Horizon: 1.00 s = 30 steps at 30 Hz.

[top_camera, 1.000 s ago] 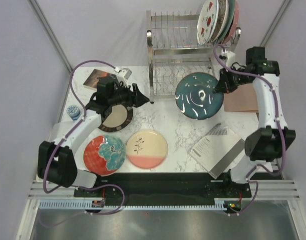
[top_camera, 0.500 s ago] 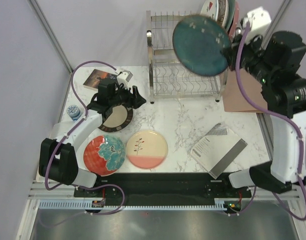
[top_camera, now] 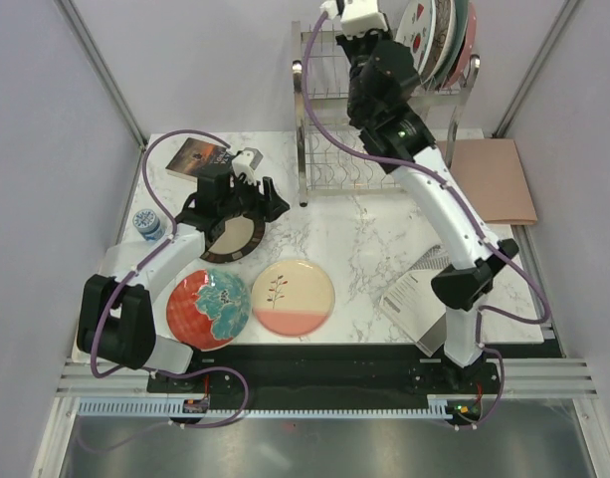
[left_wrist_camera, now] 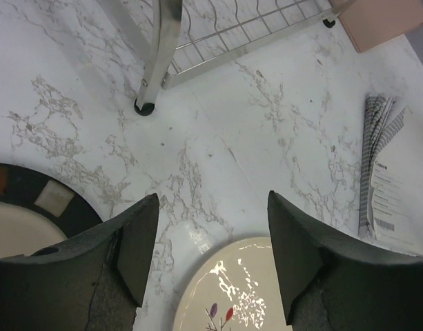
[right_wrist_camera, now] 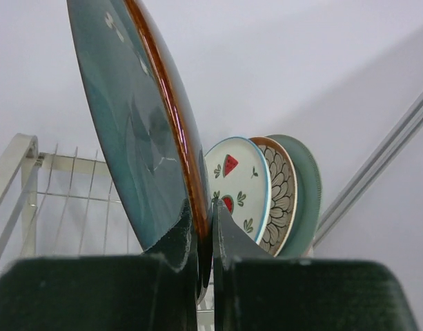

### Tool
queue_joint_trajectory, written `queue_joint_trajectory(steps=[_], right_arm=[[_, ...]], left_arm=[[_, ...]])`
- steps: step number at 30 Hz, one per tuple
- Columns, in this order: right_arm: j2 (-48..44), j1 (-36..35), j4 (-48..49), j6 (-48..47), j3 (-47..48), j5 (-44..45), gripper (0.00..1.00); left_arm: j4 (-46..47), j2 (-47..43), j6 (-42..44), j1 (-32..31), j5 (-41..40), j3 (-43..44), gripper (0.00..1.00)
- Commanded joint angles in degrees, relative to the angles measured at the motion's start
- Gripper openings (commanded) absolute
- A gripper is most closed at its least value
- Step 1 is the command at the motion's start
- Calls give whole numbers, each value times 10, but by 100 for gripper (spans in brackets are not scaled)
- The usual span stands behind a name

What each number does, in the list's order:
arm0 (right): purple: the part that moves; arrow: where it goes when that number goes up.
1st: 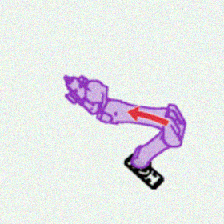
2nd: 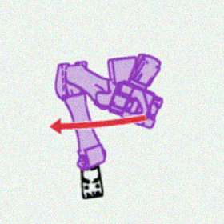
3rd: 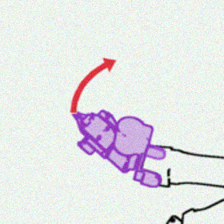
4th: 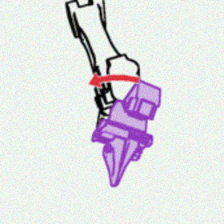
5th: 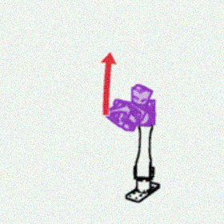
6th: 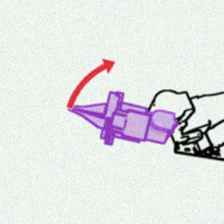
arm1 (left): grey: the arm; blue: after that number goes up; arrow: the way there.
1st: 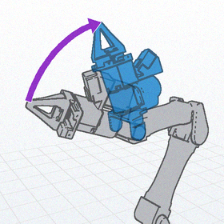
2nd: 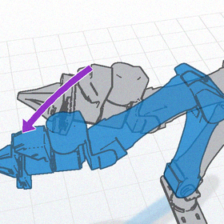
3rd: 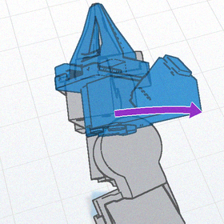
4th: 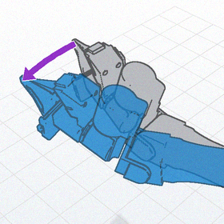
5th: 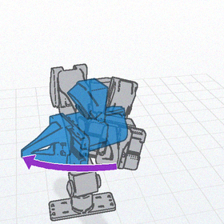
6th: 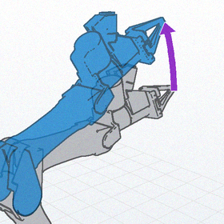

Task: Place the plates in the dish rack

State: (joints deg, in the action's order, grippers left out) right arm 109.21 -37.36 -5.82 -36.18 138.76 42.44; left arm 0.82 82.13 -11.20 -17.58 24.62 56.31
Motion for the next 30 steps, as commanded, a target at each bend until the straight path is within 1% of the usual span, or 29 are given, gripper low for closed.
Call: queue_joint_trajectory(steps=[1, 3, 4, 6, 10, 12, 13, 16, 17, 19, 24, 30], right_arm=[[-4, 2, 251, -85, 75, 109, 0], [4, 3, 237, -65, 80, 127, 0], [2, 6, 204, -50, 79, 129, 0], [-6, 9, 188, -30, 61, 132, 0], [-17, 34, 110, 33, 51, 99, 0], [-22, 40, 92, 48, 48, 86, 0], [-25, 46, 60, 78, 46, 81, 0], [-36, 55, -3, 124, 41, 56, 0], [-39, 58, -18, 154, 42, 43, 0], [-38, 58, -41, 171, 44, 41, 0], [-19, 61, -52, 194, 56, 48, 0], [4, 76, -52, 197, 65, 68, 0]], left_arm=[[37, -29, -13, 3, -22, -22, 71], [38, -33, -18, 3, -21, -27, 71], [38, -34, -22, 3, -21, -28, 71], [38, -36, -34, 3, -21, -32, 71], [54, -43, -52, 2, -20, -51, 71], [67, -49, -60, 2, -22, -61, 71], [70, -50, -62, 2, -22, -65, 71], [74, -58, -67, 2, -26, -74, 71], [75, -66, -67, 2, -27, -76, 71], [79, -74, -63, 2, -32, -88, 71], [80, -91, -56, 3, -42, -111, 72], [78, -82, -54, 3, -40, -110, 72]])
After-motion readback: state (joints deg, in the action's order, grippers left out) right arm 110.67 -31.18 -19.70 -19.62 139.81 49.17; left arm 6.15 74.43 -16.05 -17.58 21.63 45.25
